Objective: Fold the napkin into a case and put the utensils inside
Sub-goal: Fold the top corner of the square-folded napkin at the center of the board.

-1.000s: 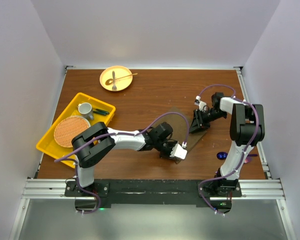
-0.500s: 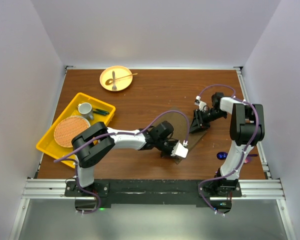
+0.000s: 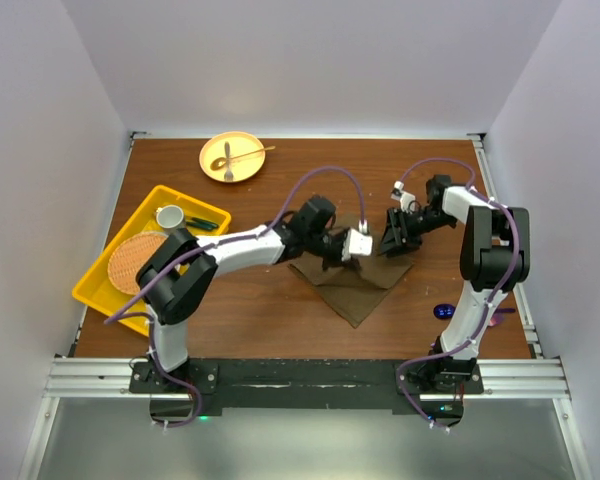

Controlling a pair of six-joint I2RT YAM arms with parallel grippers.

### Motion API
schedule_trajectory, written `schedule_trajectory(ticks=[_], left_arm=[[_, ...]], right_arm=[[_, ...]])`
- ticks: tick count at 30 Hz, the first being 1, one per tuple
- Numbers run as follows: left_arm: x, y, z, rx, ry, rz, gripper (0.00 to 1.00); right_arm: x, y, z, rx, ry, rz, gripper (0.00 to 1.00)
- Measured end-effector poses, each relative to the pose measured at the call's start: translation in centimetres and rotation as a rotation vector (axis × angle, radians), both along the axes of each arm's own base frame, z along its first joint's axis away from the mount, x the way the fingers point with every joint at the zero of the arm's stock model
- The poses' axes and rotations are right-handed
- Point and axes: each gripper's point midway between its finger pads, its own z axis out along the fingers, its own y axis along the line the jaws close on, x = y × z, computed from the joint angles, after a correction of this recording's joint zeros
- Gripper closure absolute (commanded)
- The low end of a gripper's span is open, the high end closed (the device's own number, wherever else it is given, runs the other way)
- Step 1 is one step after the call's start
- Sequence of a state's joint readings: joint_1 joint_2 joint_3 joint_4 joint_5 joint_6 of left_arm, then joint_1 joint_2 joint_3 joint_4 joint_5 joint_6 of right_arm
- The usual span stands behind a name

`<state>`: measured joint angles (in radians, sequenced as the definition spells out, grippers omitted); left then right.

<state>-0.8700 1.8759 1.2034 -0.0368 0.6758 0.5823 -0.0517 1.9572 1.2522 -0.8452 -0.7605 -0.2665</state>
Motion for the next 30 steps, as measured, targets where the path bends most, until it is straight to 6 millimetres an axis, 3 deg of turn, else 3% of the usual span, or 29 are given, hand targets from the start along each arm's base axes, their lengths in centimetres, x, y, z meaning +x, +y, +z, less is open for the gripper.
schedule_trajectory(ticks=[3, 6, 8, 14, 16, 21, 30], left_arm=[[4.4, -0.6, 2.3, -0.05, -0.018, 0.077, 1.0], [8.6, -0.9, 2.7, -0.07, -0.011, 0.152, 1.0], [10.7, -0.7, 1.8, -0.063, 0.009, 0.198, 1.0], [15.8, 0.5, -1.5, -0.03, 0.061, 0.315, 1.0], [16.9, 0.8, -2.1, -0.025, 0.065, 0.338, 1.0], [18.6, 1.2, -2.4, -0.029, 0.056, 0.368, 1.0], [18.8, 0.8, -2.4, -0.037, 0.056, 0.359, 1.0]], right_arm=[[1.4, -0.4, 1.0, 0.009, -0.041, -0.012, 0.36], [2.6, -0.9, 1.8, 0.006, -0.08, -0.021, 0.24], [3.0, -1.2, 1.9, 0.002, -0.095, -0.021, 0.17], [2.9, -1.6, 1.6, -0.026, -0.102, -0.006, 0.18], [2.9, -1.8, 1.6, -0.034, -0.103, 0.001, 0.2], [3.3, -2.1, 1.9, -0.052, -0.125, 0.016, 0.39], [3.3, -2.7, 0.5, -0.085, -0.106, 0.036, 0.6]])
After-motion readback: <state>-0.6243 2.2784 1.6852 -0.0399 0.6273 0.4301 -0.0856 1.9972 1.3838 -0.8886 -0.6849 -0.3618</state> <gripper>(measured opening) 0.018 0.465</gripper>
